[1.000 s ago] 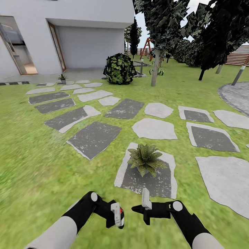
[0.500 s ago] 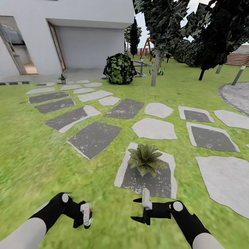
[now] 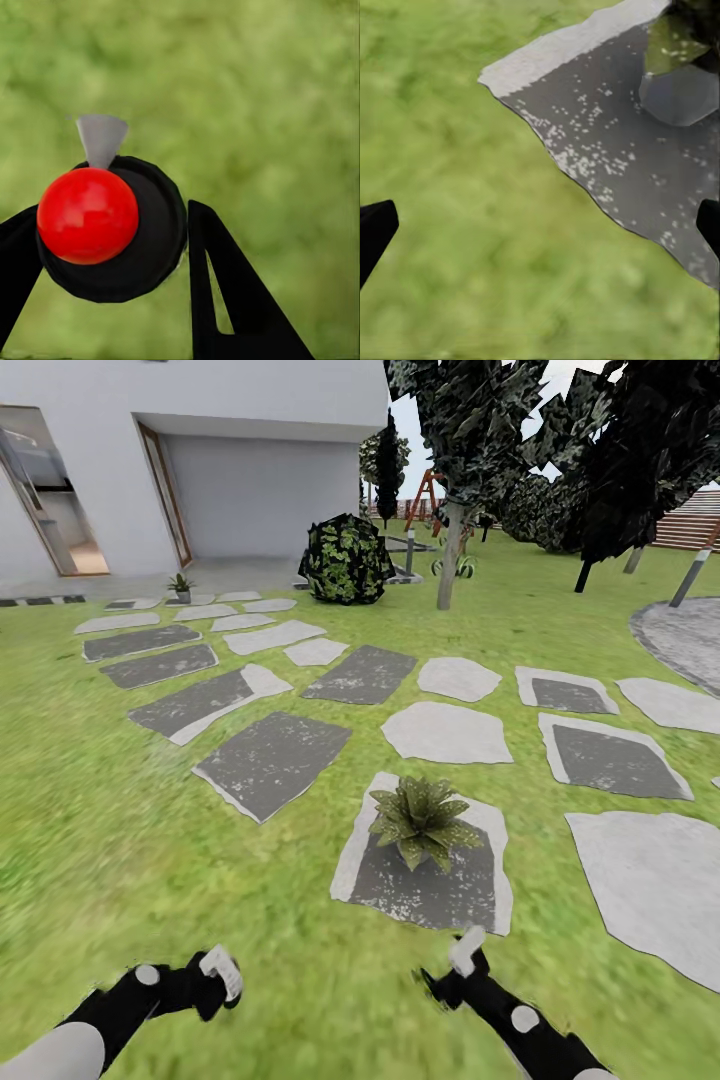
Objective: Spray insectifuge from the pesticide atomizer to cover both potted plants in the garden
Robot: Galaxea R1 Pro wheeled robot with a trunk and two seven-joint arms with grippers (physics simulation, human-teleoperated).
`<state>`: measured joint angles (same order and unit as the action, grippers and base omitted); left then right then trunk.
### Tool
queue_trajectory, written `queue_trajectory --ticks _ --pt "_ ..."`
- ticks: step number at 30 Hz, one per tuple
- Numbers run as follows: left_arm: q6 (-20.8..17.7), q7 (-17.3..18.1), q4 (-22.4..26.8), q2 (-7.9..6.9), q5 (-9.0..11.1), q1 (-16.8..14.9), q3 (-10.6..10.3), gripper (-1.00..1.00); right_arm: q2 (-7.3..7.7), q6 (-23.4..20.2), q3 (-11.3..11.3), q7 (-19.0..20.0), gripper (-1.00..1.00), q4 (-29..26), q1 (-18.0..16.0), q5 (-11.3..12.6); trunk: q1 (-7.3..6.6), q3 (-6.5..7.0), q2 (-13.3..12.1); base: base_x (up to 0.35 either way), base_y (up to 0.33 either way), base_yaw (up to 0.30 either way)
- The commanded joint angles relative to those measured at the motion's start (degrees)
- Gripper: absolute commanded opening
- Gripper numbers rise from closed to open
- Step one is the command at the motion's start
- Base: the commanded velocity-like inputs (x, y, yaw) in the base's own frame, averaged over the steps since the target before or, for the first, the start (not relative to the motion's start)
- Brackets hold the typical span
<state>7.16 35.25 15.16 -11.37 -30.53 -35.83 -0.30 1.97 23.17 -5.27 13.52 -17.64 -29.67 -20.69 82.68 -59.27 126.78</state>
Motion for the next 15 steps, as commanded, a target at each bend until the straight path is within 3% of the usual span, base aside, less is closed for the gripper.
queue_trajectory --ticks 1,2,3,5,7,11,14,15 --pt "1.5 -2.7 -1.7 0.19 1.6 0.0 0.3 -1.0 0.12 0.6 -0.3 -4.1 1.0 1.4 0.0 0.7 -0.01 -0.04 0.0 0.0 0.0 0.0" --pt "3.4 -6.6 -4.1 0.65 4.5 0.0 0.5 -1.0 0.25 2.2 -0.3 -8.7 1.0 3.2 0.1 1.9 -0.01 -0.04 0.0 0.0 0.0 0.0" --pt "4.6 -9.1 -5.7 1.03 6.3 0.0 0.5 -1.0 0.35 4.1 -0.3 -10.8 1.0 4.2 0.2 2.6 -0.01 -0.04 0.0 0.0 0.0 0.0" --pt "6.4 -14.9 -8.8 1.74 10.7 0.2 0.6 -1.0 0.61 10.4 -0.2 -13.4 1.0 6.6 1.5 3.9 -0.01 -0.04 0.0 0.0 0.0 0.0" --pt "7.1 -18.6 -9.7 2.12 14.0 1.5 0.7 -1.0 0.69 14.3 -0.2 -15.4 1.0 8.3 3.4 5.0 -0.01 -0.04 0.0 0.0 0.0 0.0" --pt "11.2 -22.4 -10.5 2.38 23.2 5.2 0.7 -1.0 0.74 19.4 -0.2 -24.2 1.0 9.7 7.5 11.2 -0.01 -0.04 0.0 0.0 0.0 0.0" --pt "12.6 -24.3 -10.7 2.58 28.7 6.7 0.7 -1.0 0.75 20.5 -0.3 -26.0 1.0 11.4 8.2 12.5 -0.01 -0.04 0.0 0.0 0.0 0.0" --pt "12.7 -25.2 -10.7 2.58 29.7 7.0 0.7 -1.0 0.73 20.6 -0.3 -26.1 1.0 11.7 8.3 12.7 -0.01 -0.04 0.0 0.0 0.0 0.0"
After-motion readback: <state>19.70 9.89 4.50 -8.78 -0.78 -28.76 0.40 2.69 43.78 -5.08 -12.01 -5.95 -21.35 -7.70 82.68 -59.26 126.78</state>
